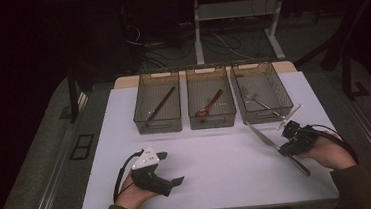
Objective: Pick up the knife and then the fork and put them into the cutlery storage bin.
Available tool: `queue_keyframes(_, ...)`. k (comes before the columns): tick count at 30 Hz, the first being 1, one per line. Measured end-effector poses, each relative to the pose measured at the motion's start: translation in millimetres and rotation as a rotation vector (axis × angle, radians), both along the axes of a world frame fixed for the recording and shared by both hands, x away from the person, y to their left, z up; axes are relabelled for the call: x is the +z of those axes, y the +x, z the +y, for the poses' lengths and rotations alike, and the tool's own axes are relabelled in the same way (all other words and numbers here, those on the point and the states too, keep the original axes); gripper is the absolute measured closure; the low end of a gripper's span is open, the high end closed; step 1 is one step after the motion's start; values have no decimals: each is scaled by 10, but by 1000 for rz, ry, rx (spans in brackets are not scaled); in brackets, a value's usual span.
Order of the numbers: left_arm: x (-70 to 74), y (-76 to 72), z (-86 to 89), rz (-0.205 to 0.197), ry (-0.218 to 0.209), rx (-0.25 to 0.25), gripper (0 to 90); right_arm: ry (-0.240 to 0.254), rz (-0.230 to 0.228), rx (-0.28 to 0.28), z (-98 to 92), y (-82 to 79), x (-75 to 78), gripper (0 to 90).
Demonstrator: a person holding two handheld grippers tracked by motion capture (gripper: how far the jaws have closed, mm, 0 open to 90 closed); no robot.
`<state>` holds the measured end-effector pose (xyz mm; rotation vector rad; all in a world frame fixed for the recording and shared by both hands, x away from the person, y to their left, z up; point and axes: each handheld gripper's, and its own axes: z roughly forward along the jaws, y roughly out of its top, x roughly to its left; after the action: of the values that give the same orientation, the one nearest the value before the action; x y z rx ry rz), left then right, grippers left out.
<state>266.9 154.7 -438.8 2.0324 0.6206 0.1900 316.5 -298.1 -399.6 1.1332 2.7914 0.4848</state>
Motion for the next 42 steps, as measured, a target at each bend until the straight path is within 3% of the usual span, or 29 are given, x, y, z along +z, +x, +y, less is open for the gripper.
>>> queue_keyframes(8,0,1,1,0,0,0,0,142,-109,-72,-187,7,126,788)
queue_keyframes(13,-1,-2,-4,-1,-1,-1,0,233,-153,-101,-301,9,188,788)
queue_keyframes(18,-4,1,-6,0,2,-3,0,282,-217,-143,-369,10,250,788)
queue_keyframes(24,-5,-1,-11,0,2,-4,0,388,-296,-182,-459,31,325,788)
queue_keyframes(36,-3,-1,-3,-3,1,1,0,463,-414,-236,-554,251,636,788)
queue_keyframes(42,-2,1,-1,-3,0,0,0,448,-471,-259,-533,509,823,788)
